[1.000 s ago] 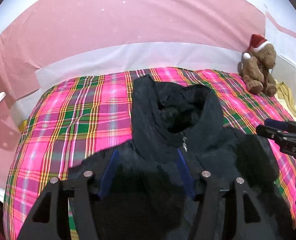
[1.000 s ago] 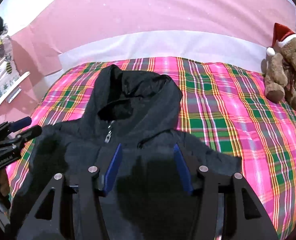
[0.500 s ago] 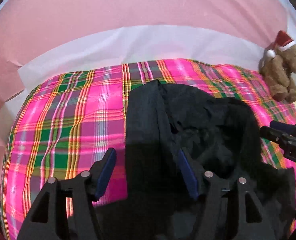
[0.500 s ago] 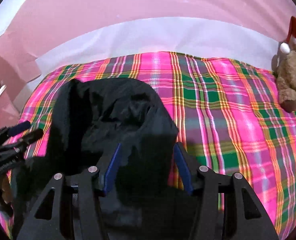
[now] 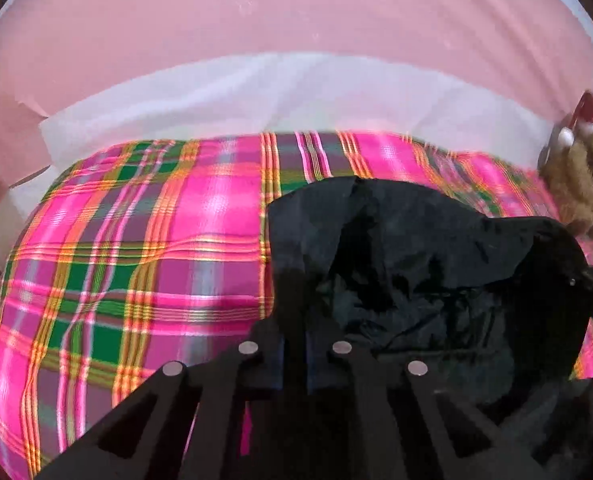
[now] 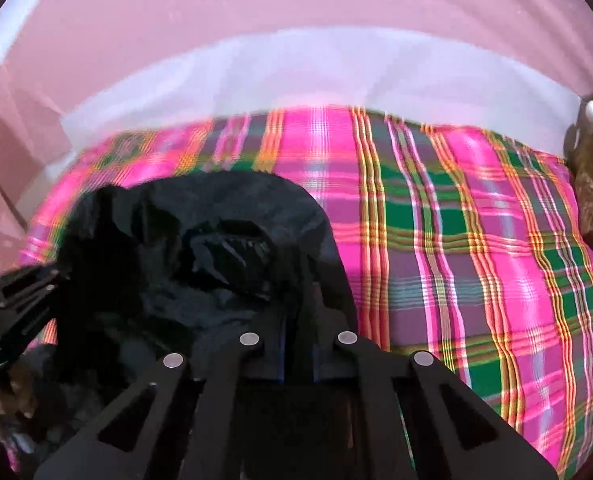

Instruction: Fold large clothes

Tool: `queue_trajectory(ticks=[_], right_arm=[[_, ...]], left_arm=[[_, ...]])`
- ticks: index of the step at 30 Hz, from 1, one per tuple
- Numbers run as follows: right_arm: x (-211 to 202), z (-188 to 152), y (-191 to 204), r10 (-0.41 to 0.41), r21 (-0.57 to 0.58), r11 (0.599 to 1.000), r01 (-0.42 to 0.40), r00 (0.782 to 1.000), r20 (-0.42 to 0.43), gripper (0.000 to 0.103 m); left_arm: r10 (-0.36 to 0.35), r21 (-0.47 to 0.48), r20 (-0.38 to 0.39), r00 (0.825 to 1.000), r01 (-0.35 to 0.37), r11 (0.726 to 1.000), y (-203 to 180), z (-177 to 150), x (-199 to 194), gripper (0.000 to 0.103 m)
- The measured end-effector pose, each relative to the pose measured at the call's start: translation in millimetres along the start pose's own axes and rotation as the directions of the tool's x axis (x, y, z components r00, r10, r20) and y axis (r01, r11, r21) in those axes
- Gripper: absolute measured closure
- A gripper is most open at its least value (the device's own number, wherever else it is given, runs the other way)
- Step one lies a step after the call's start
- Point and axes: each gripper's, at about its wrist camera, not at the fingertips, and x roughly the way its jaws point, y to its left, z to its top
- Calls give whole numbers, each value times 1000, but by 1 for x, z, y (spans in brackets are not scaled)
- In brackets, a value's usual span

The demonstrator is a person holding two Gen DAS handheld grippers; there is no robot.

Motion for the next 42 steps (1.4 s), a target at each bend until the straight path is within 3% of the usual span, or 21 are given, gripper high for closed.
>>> queue_trajectory(ticks=[9, 16, 23, 32, 42], right_arm=[[-105, -35, 15, 63, -11, 998, -62, 990, 125, 95], [-165, -91, 35, 102, -11, 995, -101, 983, 154, 95], [-179, -139, 31, 122, 8, 992, -124, 986, 115, 95], [-161, -195, 13, 106, 69, 992, -107, 994, 26, 95], [-158, -239, 14, 101, 71, 993, -98, 994, -45, 84]], left_arm=[[-97, -77, 119, 988, 106, 991, 29, -32, -115, 96], [-119, -91, 136, 984, 132, 987, 40, -81, -164, 96], [-133, -126, 90, 987, 143, 982, 52, -135, -180, 96], [-111, -96, 20, 994, 112, 989, 49, -185, -182, 94], [-3, -44, -38, 999, 1, 999, 55, -223, -206, 94]])
